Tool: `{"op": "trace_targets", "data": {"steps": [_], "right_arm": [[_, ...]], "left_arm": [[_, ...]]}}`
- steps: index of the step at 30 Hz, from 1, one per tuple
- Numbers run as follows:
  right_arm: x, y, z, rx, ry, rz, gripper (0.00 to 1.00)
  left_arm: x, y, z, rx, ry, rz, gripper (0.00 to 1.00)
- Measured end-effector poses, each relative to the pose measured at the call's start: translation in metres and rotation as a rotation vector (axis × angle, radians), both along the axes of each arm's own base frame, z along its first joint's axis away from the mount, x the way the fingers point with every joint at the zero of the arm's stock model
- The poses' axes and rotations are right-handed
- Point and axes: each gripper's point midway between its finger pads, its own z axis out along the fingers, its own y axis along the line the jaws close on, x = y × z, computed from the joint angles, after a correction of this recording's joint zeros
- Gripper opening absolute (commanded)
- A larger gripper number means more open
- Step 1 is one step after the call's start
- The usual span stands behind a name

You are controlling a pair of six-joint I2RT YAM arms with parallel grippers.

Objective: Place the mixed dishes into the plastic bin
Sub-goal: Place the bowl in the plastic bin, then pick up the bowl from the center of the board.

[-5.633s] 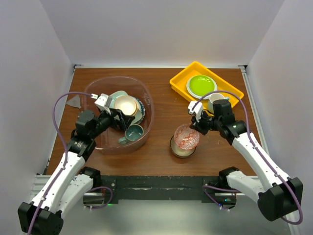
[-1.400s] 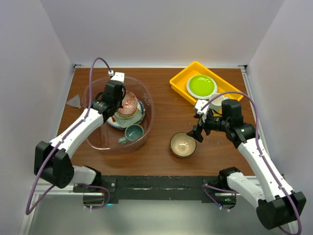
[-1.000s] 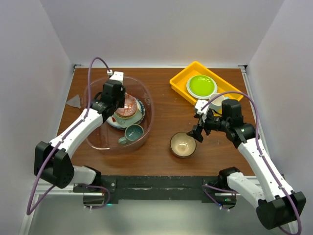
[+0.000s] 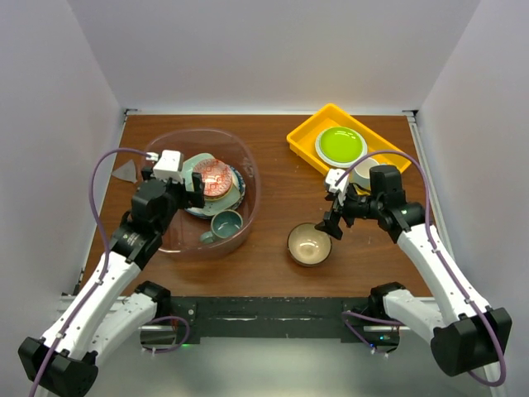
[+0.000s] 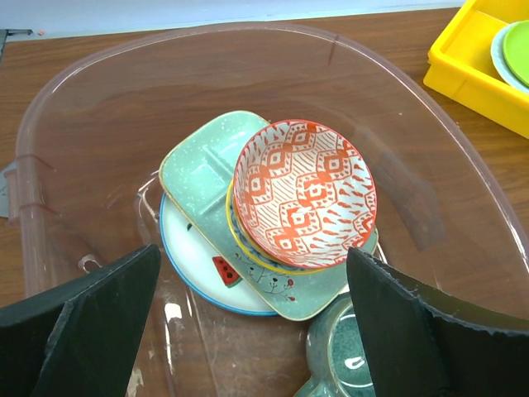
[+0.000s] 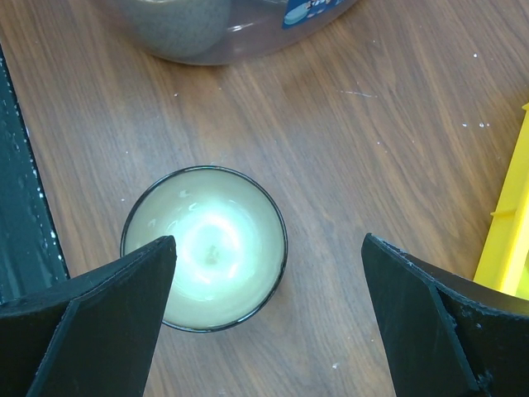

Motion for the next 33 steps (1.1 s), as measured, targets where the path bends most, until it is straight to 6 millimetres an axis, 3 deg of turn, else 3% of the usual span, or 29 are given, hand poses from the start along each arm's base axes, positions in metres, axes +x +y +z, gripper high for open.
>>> {"op": "trace_targets", "data": {"steps": [33], "right_arm": [[-0.0003, 0.0016, -0.0072, -0.009, 0.012, 0.033, 0.98]], "left_arm": [[-0.0036, -0.0097, -0.0011, -0.019, -0.001, -0.058, 1.0]]}}
